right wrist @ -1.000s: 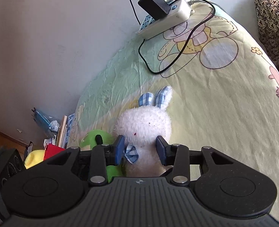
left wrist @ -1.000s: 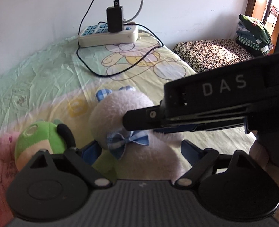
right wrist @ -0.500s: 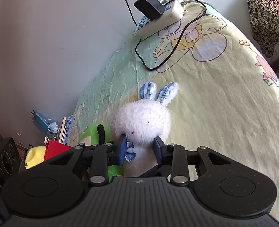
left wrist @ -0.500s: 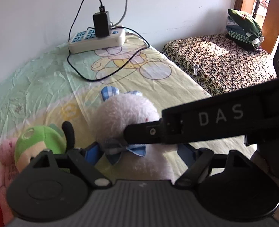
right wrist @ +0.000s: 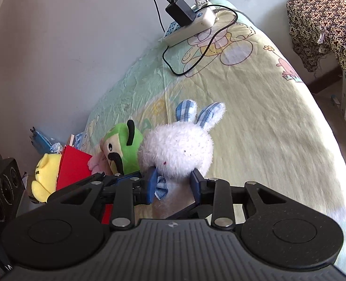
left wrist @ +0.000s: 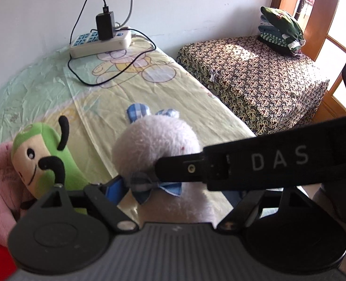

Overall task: Organize objects
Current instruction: 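Grasp the white bunny plush by its bow with the right gripper, then lift the white bunny plush and carry it over the red box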

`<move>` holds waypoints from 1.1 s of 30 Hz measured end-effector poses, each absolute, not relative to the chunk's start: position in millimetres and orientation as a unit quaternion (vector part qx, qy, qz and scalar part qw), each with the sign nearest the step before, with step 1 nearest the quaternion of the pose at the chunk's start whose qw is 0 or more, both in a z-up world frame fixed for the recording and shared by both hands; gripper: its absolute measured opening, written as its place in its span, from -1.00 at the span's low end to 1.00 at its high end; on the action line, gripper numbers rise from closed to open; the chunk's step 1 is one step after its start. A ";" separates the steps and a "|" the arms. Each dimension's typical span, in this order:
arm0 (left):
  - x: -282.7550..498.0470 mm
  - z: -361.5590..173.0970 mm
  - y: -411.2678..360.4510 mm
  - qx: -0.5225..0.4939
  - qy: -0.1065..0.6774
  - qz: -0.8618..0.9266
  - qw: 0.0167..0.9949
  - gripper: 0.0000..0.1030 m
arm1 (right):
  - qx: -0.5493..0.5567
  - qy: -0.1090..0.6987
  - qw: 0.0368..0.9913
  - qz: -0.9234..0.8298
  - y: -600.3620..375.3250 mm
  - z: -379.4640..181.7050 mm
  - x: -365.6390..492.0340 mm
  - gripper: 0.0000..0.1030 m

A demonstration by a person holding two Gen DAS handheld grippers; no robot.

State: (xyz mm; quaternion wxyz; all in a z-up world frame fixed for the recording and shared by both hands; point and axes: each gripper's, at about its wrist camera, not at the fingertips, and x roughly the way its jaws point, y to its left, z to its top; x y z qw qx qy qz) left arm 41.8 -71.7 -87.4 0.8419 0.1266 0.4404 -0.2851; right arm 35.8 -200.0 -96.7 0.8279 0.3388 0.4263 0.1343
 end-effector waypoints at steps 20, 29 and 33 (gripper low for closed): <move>3.9 -106.0 -24.4 0.084 0.506 -0.226 0.828 0.56 | 0.287 0.475 0.815 0.164 -148.7 -106.5 2.8 -0.25; 2.3 -114.3 -25.3 0.101 0.509 -0.219 0.826 0.56 | 0.255 0.465 0.836 0.139 -147.8 -109.5 3.7 0.29; 3.7 -115.0 -25.4 0.104 0.510 -0.216 0.826 0.47 | 0.286 0.470 0.820 0.156 -147.1 -116.5 7.2 0.18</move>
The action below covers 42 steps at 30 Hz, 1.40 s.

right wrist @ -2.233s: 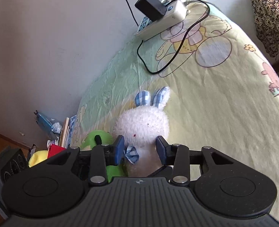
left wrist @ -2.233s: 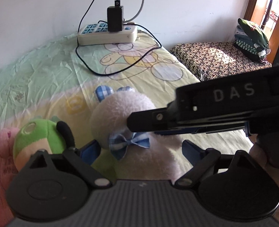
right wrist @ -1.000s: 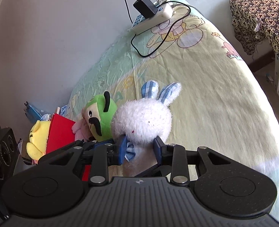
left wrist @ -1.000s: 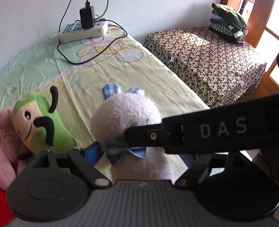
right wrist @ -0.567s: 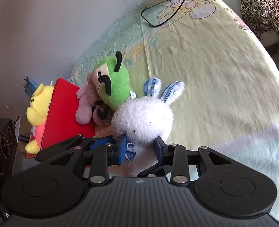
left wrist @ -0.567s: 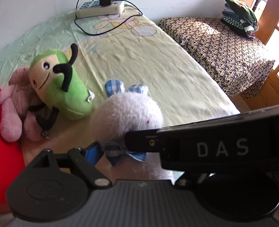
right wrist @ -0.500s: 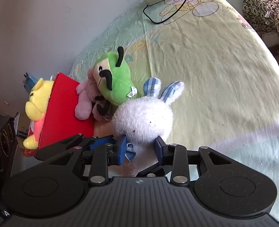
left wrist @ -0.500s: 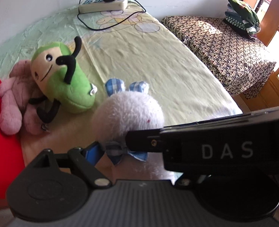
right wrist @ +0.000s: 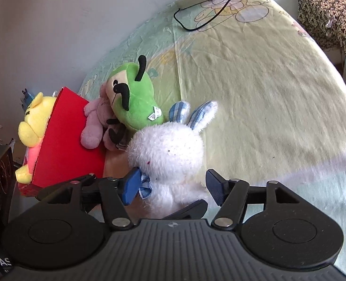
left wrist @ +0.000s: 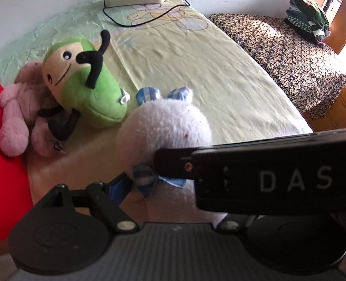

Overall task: Organize objects
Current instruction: 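Lift the white bunny plush and carry it over the red box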

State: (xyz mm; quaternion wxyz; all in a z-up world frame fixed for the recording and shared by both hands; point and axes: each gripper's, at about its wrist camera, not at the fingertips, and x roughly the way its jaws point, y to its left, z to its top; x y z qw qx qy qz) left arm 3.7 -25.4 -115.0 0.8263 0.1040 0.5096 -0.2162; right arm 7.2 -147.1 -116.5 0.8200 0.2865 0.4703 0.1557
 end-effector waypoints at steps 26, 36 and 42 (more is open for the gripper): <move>-36.9 -23.0 7.4 0.089 0.447 -0.175 0.873 0.34 | 0.262 0.421 0.829 0.259 -119.8 -29.9 -20.9 -0.13; -45.6 5.9 42.5 0.072 0.425 -0.166 0.887 0.34 | 0.236 0.400 0.837 0.288 -90.7 -1.3 -23.0 -0.12; -43.5 27.2 77.9 0.062 0.407 -0.184 0.892 0.34 | 0.237 0.379 0.847 0.287 -64.3 15.2 -23.1 -0.12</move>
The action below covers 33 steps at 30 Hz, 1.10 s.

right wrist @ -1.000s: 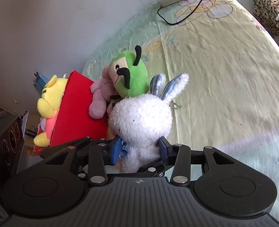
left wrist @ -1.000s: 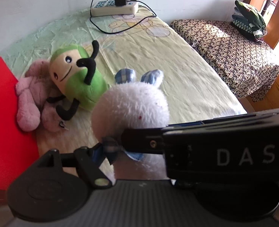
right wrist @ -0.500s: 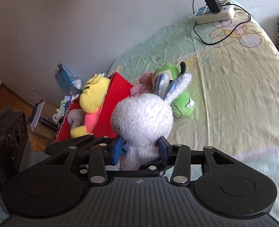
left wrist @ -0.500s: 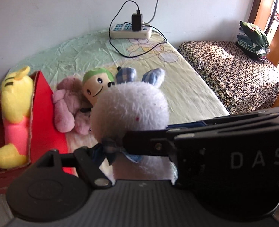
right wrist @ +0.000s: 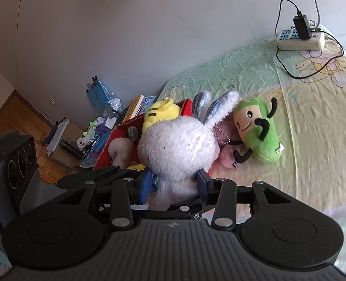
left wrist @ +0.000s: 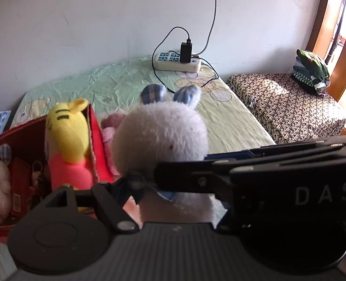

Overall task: Organize objects
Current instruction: 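Lift the white bunny plush and carry it over the red box, then lower the white bunny into the red box beside the tiger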

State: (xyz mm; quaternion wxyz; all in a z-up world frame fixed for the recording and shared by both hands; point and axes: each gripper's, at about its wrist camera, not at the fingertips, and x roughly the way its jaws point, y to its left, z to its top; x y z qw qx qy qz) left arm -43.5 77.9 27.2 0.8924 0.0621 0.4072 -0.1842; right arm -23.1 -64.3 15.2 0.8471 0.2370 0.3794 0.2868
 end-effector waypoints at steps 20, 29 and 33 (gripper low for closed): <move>-9.7 58.2 222.6 0.054 0.372 -0.205 0.904 0.34 | 0.211 0.306 0.888 0.270 73.1 53.9 -4.4 -0.18; 9.7 34.0 266.8 0.045 0.394 -0.193 0.897 0.34 | 0.201 0.320 0.889 0.259 118.9 34.4 9.5 -0.24; 17.2 20.6 277.2 0.046 0.407 -0.188 0.893 0.34 | 0.194 0.332 0.888 0.252 135.4 23.6 14.7 -0.24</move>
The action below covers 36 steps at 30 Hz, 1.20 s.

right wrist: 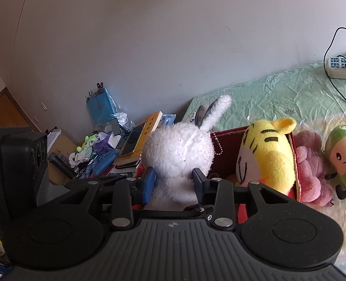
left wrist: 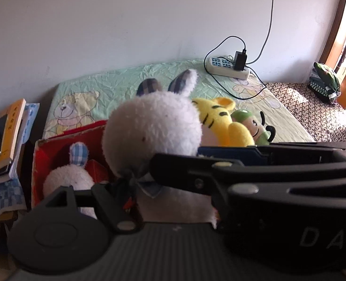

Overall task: Organize objects
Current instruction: 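Lower the white bunny into the red box beside the tiger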

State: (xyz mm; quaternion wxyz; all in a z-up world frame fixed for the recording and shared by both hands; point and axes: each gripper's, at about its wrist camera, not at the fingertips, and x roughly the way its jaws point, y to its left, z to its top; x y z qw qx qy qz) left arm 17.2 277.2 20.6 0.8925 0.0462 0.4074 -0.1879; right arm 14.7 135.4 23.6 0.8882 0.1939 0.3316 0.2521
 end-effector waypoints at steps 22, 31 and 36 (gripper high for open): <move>53.4 -47.2 283.2 0.040 0.467 -0.212 0.857 0.34 | 0.162 0.385 0.891 0.180 155.3 -25.9 39.0 -0.27; 53.0 -44.7 276.0 0.071 0.467 -0.210 0.856 0.40 | 0.150 0.384 0.897 0.160 156.7 -28.9 43.0 -0.37; 50.2 -42.5 276.8 0.084 0.457 -0.203 0.862 0.53 | 0.145 0.387 0.897 0.157 156.2 -29.8 44.0 -0.40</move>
